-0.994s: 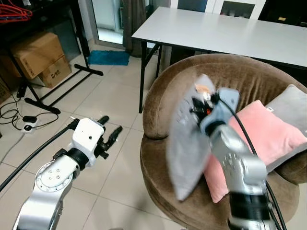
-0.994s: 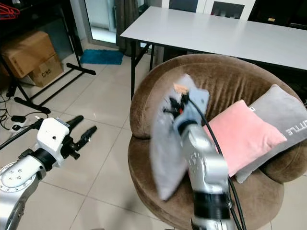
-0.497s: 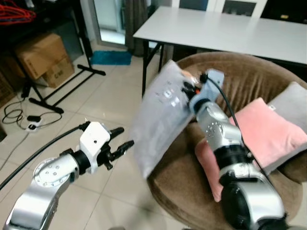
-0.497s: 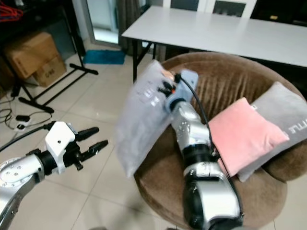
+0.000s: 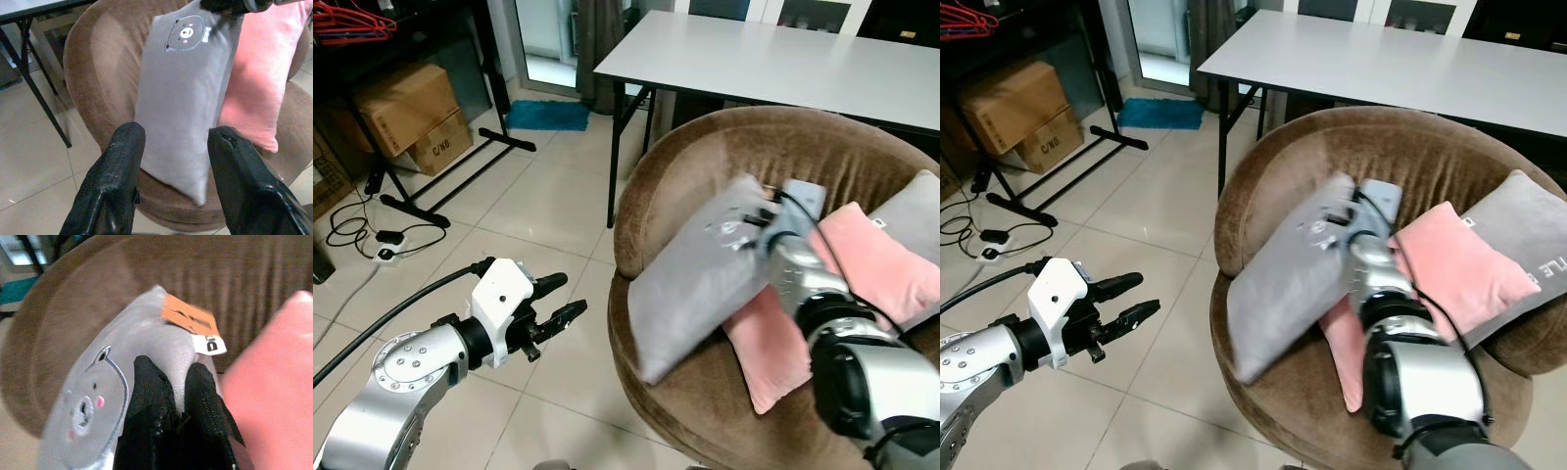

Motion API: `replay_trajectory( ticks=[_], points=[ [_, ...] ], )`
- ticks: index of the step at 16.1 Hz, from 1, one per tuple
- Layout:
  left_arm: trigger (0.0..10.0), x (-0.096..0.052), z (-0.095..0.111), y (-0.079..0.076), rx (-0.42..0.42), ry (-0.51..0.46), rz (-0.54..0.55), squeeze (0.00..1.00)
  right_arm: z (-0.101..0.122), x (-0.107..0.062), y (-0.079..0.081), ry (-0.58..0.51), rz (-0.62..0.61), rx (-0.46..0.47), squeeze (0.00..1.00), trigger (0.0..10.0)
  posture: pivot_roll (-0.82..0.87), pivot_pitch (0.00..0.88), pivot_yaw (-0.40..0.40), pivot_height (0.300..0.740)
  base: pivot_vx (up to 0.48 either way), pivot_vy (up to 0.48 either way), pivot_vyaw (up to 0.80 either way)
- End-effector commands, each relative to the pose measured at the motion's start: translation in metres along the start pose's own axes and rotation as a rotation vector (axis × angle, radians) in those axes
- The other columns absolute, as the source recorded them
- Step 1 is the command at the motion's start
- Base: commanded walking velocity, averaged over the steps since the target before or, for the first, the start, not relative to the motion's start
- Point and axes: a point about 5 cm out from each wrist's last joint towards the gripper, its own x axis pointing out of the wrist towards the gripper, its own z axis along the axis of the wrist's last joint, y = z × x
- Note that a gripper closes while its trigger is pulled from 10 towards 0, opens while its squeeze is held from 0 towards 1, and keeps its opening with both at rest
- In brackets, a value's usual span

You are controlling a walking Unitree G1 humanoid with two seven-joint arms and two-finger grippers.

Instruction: Move the pillow to the sofa from floor

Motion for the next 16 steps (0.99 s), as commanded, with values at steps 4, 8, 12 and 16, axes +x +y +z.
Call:
replay_trajectory(
  ticks=[4,8,12,16],
  points=[
    [10.0,0.0,0.004,0.003,0.016,-0.003,0.006,0.0,0.013,0.001,-0.019,-0.092,-0.07,-0.015,1.0,10.0,0.07,0.0,-0.013,0.74,0.0,0.0,0.0],
    [10.0,-0.001,0.0,0.003,-0.008,-0.015,0.033,0.0,0.03,-0.002,-0.045,-0.238,-0.033,-0.018,1.0,10.0,0.06,0.0,-0.016,0.74,0.0,0.0,0.0],
    [10.0,0.002,0.0,0.014,-0.024,-0.086,0.27,0.0,0.041,-0.044,-0.029,-0.43,0.145,-0.103,1.0,10.0,0.0,0.0,0.0,0.74,0.0,0.0,-0.14],
    [10.0,0.013,-0.012,0.024,0.003,-0.039,0.484,0.0,0.006,-0.091,-0.011,-0.371,0.104,-0.017,1.0,10.0,-0.03,0.0,0.006,0.74,0.0,0.0,-0.2]
  ],
)
